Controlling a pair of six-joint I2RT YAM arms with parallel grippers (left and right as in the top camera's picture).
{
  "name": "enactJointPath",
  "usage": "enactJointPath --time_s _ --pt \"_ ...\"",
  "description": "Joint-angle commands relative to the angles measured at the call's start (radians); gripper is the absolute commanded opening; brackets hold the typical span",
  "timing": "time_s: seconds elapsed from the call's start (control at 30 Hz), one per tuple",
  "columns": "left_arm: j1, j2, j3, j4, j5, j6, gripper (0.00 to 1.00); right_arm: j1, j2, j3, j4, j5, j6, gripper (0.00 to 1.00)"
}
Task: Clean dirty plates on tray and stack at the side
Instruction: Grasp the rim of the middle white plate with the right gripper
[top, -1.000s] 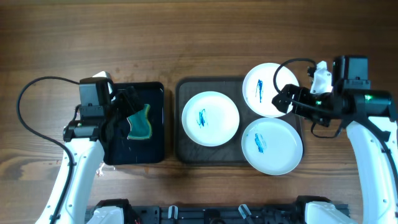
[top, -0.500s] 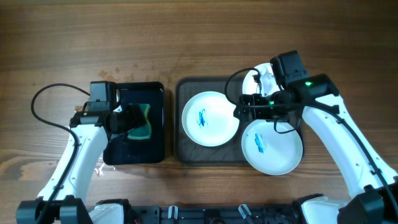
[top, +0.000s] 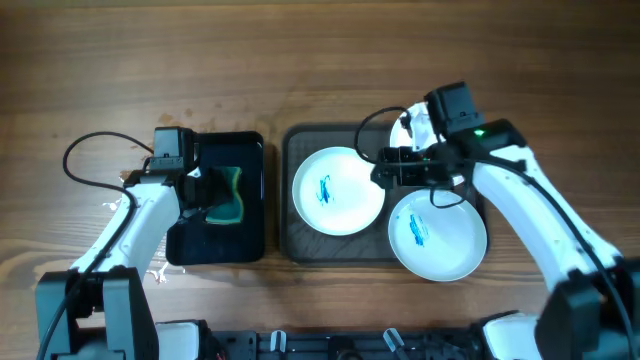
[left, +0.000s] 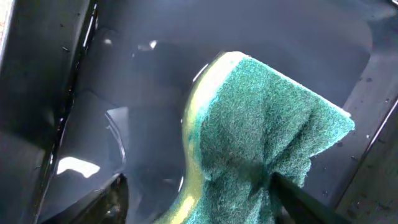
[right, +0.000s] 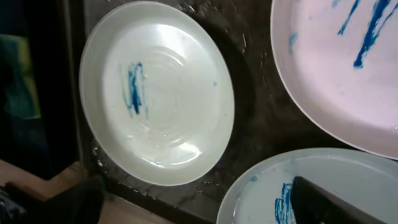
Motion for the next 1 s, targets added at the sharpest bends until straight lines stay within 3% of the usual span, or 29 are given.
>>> enactJointPath --time_s 0.0,0.13,0.33,0.57,0.67,0.73,0.97 --pt "0.004 0.007 0.011 0.008 0.008 0.006 0.73 0.005 0.096 -0.026 0.035 -0.002 0.016 0.87" --pt "0.004 0.007 0.011 0.01 0.008 0.006 0.75 0.005 0.181 -0.026 0.091 -0.022 0.027 0.68" --pt "0.004 0.007 0.011 0.01 0.008 0.006 0.78 0.005 0.297 -0.028 0.148 -0.089 0.027 0.55" --pt "0.005 0.006 0.011 0.01 0.008 0.006 0.79 0.048 0.303 -0.028 0.179 -0.09 0.064 0.26" --pt "0.004 0.007 0.011 0.01 0.008 0.006 0.79 0.071 0.303 -0.029 0.195 -0.078 0.105 0.18" --pt "0.004 0.007 0.011 0.01 0.008 0.006 0.79 0.076 0.303 -0.03 0.194 -0.022 0.167 0.07" --pt "0.004 0.006 0.011 0.01 0.009 0.005 0.87 0.075 0.303 -0.03 0.184 0.099 0.199 0.04"
